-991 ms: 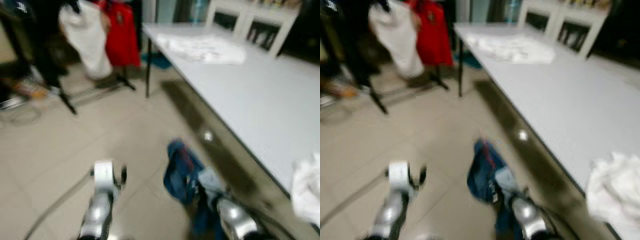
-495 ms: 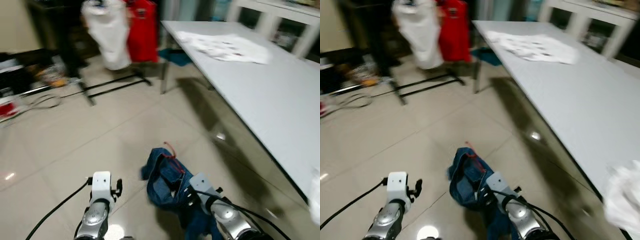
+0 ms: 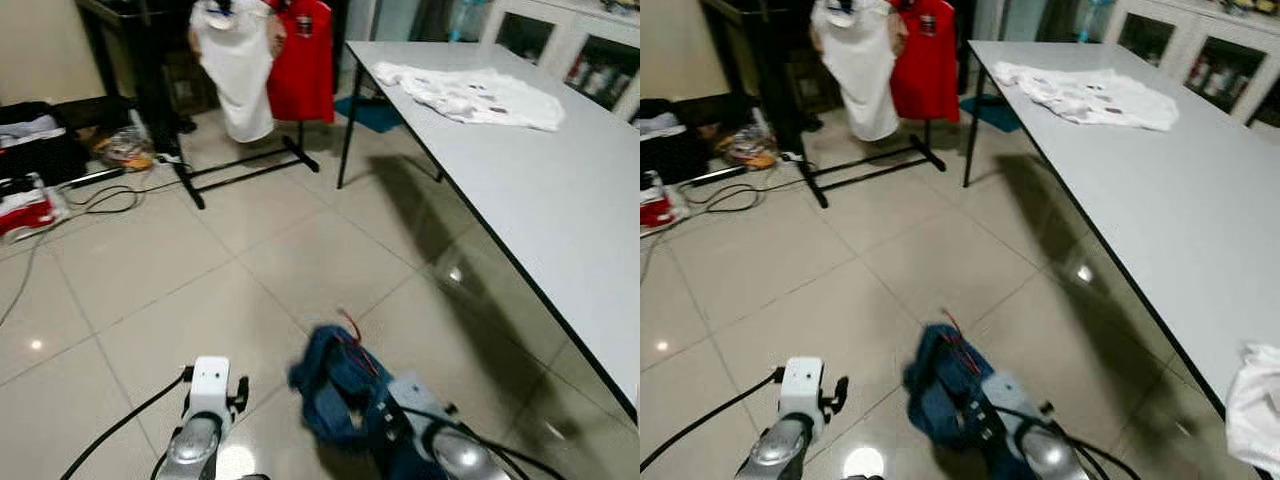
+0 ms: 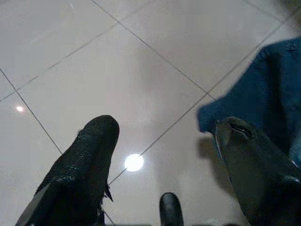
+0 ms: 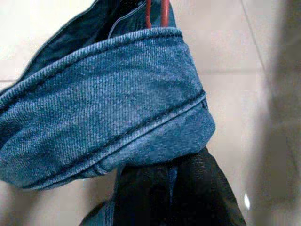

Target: Hang hanger

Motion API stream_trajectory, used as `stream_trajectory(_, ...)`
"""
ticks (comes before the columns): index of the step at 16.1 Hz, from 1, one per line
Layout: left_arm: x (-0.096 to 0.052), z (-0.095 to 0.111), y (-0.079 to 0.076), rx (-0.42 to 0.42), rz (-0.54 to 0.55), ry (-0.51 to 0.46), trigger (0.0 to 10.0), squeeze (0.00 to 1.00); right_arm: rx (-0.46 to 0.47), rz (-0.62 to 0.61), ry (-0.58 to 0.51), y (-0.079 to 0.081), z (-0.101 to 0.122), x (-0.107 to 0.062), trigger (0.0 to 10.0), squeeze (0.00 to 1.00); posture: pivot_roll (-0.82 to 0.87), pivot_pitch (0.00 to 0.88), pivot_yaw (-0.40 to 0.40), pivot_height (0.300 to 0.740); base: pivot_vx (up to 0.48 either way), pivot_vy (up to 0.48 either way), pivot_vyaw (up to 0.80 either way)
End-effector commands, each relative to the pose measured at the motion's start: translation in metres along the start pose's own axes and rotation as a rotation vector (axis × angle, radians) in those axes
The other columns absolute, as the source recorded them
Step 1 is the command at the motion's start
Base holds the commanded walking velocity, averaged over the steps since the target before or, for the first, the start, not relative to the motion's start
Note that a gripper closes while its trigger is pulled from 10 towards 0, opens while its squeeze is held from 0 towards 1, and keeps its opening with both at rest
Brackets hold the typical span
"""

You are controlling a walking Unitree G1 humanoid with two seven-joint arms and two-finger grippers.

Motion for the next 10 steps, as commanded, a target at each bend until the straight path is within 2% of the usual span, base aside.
stream_trajectory(1,-0.0014,-0.0055,-0.0043,0.008,-0.013,0.022,10.0,0.00,0.023,-0.023,-0.038,-0.0077,0.0100,0.0005,10.0,0.00,0.05,0.076,-0.052,0.740,0.247,0.000,0.00)
stream_trajectory(3,-0.0027,-0.0106,-0.0019,0.016,-0.006,0.038,10.0,0.00,0.053,-0.052,-0.033,-0.0147,0.0068,-0.0013,10.0,0.00,0.05,0.074,-0.048,0.740,0.377,0.000,0.00)
stream_trajectory(10,-0.0025,-0.0112,0.0044,0.034,0.005,0.039,10.0,0.00,0.046,-0.041,-0.035,-0.0126,0.0092,0.0000,10.0,0.00,0.07,0.068,-0.046,0.740,0.377,0.000,0.00)
Point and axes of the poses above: a point about 5 cm out from each wrist's last joint towards the gripper, its own x axis pointing out of the wrist towards the gripper, its own z axis along the axis of the wrist's last joint, y = z × x, the point moved 6 cm from there along x, pointing out of the wrist towards the gripper, and after that the axes turned 13 degrees about x, right-handed, at the moved point
